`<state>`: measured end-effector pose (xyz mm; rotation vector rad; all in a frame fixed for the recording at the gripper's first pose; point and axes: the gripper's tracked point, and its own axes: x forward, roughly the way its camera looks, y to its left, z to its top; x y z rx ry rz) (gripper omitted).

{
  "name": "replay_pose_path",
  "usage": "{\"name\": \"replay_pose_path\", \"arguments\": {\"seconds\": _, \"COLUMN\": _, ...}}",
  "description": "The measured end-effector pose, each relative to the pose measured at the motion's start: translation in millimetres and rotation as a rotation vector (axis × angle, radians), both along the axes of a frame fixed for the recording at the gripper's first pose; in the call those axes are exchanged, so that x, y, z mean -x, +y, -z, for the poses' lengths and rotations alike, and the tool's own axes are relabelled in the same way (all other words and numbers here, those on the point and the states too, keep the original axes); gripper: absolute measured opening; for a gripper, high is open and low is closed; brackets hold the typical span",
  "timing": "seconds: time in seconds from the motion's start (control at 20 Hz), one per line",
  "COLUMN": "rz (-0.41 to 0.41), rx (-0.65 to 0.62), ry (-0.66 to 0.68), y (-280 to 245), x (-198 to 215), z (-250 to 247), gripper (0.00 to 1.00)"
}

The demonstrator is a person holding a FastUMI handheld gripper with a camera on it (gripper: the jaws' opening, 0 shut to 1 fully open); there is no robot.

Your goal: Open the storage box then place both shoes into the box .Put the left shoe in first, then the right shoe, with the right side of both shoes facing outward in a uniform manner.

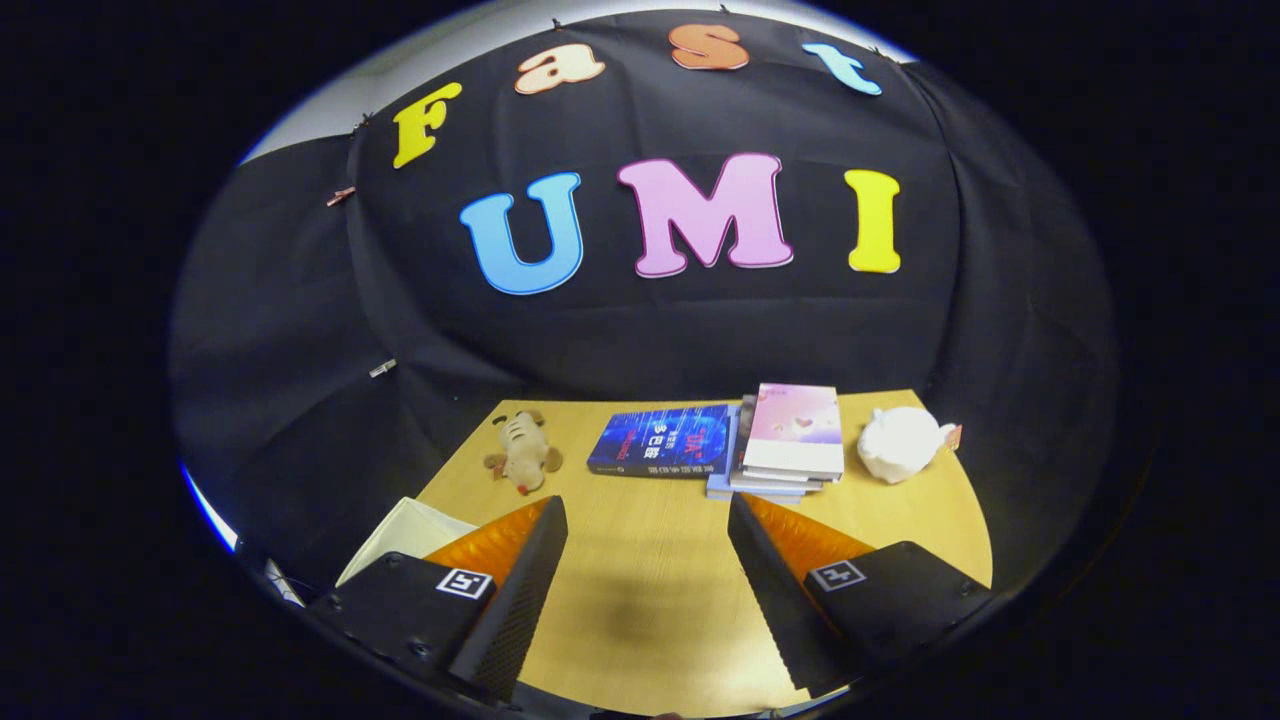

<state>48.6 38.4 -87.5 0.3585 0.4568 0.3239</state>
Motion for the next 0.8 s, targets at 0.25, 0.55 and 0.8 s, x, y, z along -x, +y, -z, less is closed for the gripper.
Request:
{"name": "replay_pose_path", "arguments": {"seconds": 0.25, "rz": 0.023, "rx": 0.074, "ry": -0.205, "y": -38.8, "x": -6.6, "z": -31.1, "gripper": 0.99}}
{"name": "replay_pose_path", "arguments": {"seconds": 0.55, "rz": 0.025, "rx": 0.186, "ry": -0.447, "y": -66.6, "x": -8.2, "z": -52.8, "gripper": 0.99}}
{"name": "replay_pose_path", "arguments": {"seconds": 0.8, "rz": -0.075, "rx": 0.164, "ry": -0.476, "y": -47.9, "x": -3.2, "z": -40.2, "gripper": 0.98}}
